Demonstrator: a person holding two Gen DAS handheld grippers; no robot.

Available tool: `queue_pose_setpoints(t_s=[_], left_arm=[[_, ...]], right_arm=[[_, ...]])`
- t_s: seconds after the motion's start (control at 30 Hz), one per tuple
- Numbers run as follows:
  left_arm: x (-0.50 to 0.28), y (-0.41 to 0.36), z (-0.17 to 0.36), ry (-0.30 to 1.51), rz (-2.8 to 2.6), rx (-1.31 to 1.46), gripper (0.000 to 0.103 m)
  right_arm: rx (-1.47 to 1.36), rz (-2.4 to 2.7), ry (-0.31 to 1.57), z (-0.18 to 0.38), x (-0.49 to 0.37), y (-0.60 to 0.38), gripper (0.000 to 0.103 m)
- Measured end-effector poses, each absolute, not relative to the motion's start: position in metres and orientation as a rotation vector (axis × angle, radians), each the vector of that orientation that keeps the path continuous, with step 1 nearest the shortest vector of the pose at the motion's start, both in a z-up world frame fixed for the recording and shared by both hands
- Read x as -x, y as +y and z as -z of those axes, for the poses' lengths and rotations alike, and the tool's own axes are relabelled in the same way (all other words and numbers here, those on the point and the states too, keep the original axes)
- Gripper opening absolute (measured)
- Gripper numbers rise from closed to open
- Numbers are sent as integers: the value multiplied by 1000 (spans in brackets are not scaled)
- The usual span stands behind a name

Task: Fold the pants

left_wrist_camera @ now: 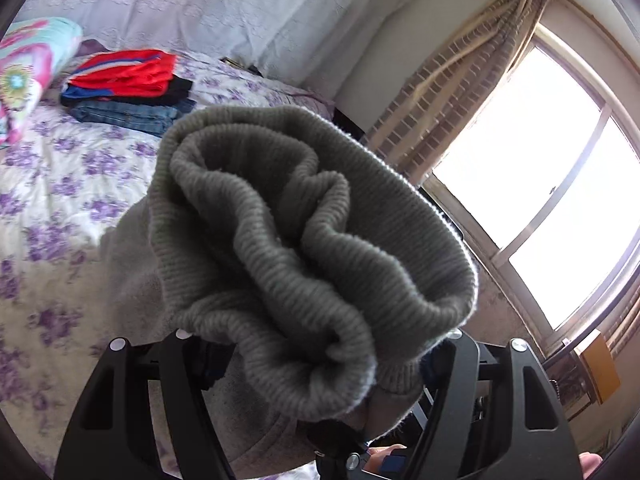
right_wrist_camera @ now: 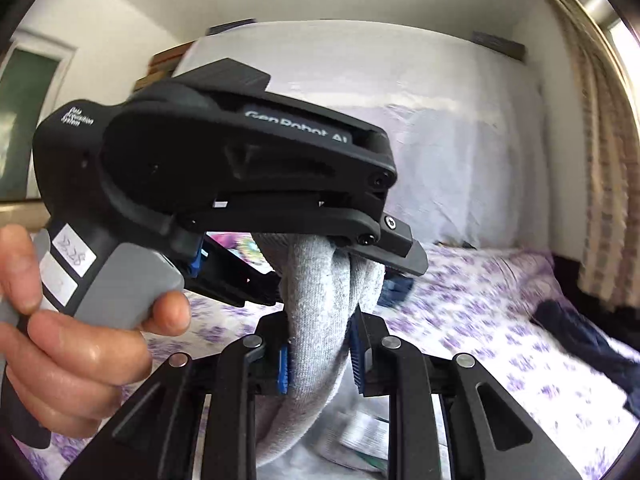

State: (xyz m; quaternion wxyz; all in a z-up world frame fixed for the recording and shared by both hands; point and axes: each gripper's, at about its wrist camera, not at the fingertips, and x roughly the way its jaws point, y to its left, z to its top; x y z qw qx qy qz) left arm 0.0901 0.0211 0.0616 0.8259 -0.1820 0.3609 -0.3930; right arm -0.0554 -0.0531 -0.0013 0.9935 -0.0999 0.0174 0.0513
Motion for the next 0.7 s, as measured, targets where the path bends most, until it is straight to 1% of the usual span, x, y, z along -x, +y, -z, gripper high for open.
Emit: queue_pose_setpoints(t_s=[0.23,0.47,0.53,0.6,0.63,0.67,0.7], left_arm=[[-106,-48,-43,864,834,299,68],[-131,-101,-10,976,764,207,68],[-134,-111,-4,988,757,182,71],[-137,-118,-3,990,775,166,80],[-137,-118,-1,1001,789,166,80],[-140,-117,-3,1011,804,177,80],[-140,-113,-6,1012,822,190,80]], right_arm=[[27,-72,107,15,60,-100,23],[-256,-105,245,45,38,-155,23],[-345,-126,267,52,33,-169,23],[-439,-146,287,58,28,-185,25],[-488,-159,299,62,27,-195,29],[-534,-166,313,68,25,-201,41],[-575,-166,325,72,24,-210,49]])
